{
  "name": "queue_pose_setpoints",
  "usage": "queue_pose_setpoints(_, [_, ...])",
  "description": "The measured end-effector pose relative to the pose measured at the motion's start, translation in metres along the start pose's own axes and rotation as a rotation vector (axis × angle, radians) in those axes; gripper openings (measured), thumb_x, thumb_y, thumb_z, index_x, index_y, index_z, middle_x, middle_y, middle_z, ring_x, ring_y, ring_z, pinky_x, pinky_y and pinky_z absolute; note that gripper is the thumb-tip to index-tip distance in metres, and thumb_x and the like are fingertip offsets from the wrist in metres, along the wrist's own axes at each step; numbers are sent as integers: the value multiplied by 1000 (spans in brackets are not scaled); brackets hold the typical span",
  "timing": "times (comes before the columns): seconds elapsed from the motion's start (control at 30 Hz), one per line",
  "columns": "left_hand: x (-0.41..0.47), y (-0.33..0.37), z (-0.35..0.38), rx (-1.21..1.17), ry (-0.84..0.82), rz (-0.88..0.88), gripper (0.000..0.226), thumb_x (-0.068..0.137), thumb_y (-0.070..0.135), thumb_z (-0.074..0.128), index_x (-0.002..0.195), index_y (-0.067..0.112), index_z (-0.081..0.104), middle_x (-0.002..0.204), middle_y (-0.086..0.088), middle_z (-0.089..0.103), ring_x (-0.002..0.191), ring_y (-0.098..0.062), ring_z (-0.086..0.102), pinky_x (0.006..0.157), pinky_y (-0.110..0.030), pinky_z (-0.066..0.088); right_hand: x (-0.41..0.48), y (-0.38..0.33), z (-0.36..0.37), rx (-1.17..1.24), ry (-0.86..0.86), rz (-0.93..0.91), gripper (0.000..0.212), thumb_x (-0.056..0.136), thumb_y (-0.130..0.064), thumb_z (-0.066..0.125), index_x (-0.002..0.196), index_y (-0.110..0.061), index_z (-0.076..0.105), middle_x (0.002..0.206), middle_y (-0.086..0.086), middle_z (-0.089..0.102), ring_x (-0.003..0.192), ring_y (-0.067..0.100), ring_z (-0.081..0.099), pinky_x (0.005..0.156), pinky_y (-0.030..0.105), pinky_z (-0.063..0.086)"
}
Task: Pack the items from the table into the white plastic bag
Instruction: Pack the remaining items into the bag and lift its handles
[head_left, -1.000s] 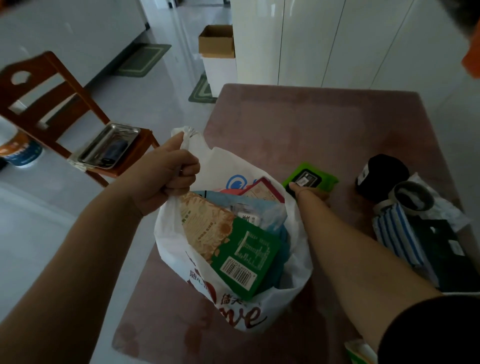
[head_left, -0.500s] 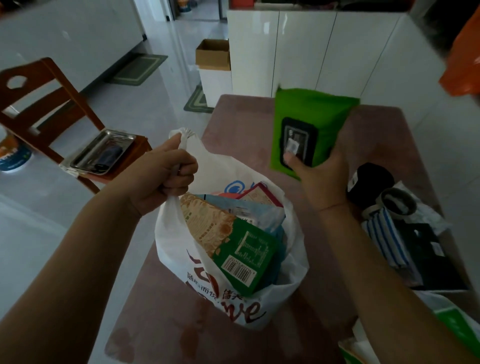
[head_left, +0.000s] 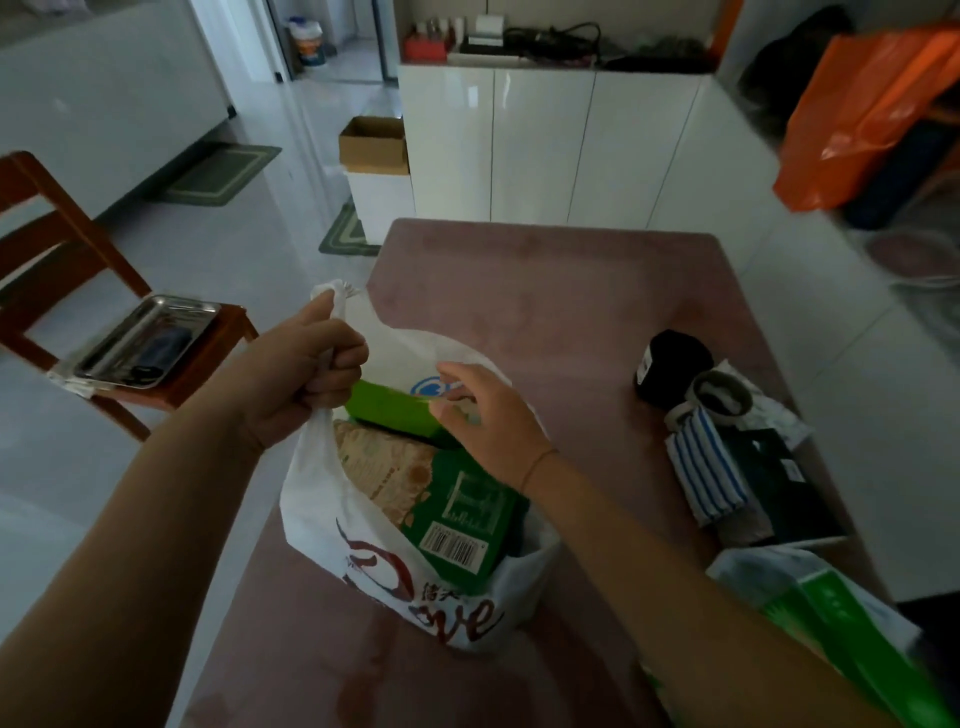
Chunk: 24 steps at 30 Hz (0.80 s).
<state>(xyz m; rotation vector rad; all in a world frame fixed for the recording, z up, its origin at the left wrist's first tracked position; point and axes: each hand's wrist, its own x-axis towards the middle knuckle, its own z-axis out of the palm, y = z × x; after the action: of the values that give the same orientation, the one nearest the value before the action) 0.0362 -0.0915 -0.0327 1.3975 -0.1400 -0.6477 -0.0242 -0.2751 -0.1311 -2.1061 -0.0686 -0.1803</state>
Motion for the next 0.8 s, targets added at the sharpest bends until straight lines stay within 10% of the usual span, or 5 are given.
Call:
queue_pose_setpoints(0.17, [4, -5, 6, 4, -55, 9, 42, 83, 2, 42, 115, 28, 32, 50, 2, 37, 33, -4, 25, 31, -15, 19, -38, 51, -56, -187, 450, 382, 42, 83, -42, 63, 113, -12, 60, 113, 8, 60, 103, 22, 58, 85, 29, 47])
queue_pose_setpoints(0.33, [8, -5, 9, 40, -16, -17, 68, 90, 3, 34, 141, 1, -11, 45, 3, 34, 31, -4, 24, 30, -15, 20, -62, 66, -40, -18, -101, 876, 94, 70, -68, 60, 138, -8, 37, 138, 13, 48, 121, 31, 51, 96, 40, 47])
queue_pose_setpoints(0.5, [-4, 4, 12, 7, -89, -28, 40, 88, 3, 37, 128, 11, 34, 48, 3, 35, 31, -3, 25, 32, -15, 17, -75, 75, -39, -149, 21, 724, 33, 95, -32, 46, 88, -7, 65, 93, 15, 68, 87, 27, 62, 73, 29, 48])
queue_pose_setpoints(0.6, [-16, 21, 11, -15, -184, 4, 10, 82, 11, 44, 75, 17, 41, 49, 5, 36, 36, -2, 20, 36, -17, 13, -74, 66, -64, -72, 242, 560, 42, 98, -28, 43, 57, -21, 46, 59, -1, 49, 62, 18, 49, 53, 21, 34])
queue_pose_setpoints(0.8, [-22, 13, 42, -70, -244, -26, 8, 87, 13, 40, 83, 19, 43, 49, 5, 35, 34, -2, 21, 39, -18, 10, -63, 74, -105, -86, 479, 490, 44, 98, -25, 43, 57, -11, 45, 57, 6, 42, 60, 20, 41, 52, 29, 27])
